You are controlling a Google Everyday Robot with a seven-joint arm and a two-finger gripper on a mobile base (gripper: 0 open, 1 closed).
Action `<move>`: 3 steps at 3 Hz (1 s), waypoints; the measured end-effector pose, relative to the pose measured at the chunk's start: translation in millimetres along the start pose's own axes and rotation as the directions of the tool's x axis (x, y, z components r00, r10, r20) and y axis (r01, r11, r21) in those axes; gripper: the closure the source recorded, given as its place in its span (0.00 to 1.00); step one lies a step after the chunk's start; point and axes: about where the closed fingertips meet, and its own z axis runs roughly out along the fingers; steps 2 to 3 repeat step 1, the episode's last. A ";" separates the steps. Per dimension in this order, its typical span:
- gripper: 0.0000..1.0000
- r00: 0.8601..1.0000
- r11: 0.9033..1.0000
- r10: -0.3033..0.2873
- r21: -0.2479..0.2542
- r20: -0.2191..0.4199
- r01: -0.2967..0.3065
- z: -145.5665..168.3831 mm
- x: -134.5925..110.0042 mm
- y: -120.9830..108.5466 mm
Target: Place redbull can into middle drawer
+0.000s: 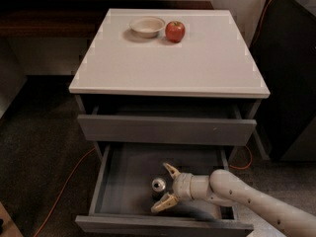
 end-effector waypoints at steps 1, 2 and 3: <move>0.00 1.000 1.000 0.000 0.000 0.000 0.000 0.1 0.0 0.0; 0.00 1.000 1.000 0.000 0.000 0.000 0.000 0.1 0.0 0.0; 0.00 1.000 1.000 0.000 0.000 0.000 0.000 0.1 0.0 0.0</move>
Offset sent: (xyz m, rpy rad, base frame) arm 0.0000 0.0000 0.0000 0.0000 0.0000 0.0000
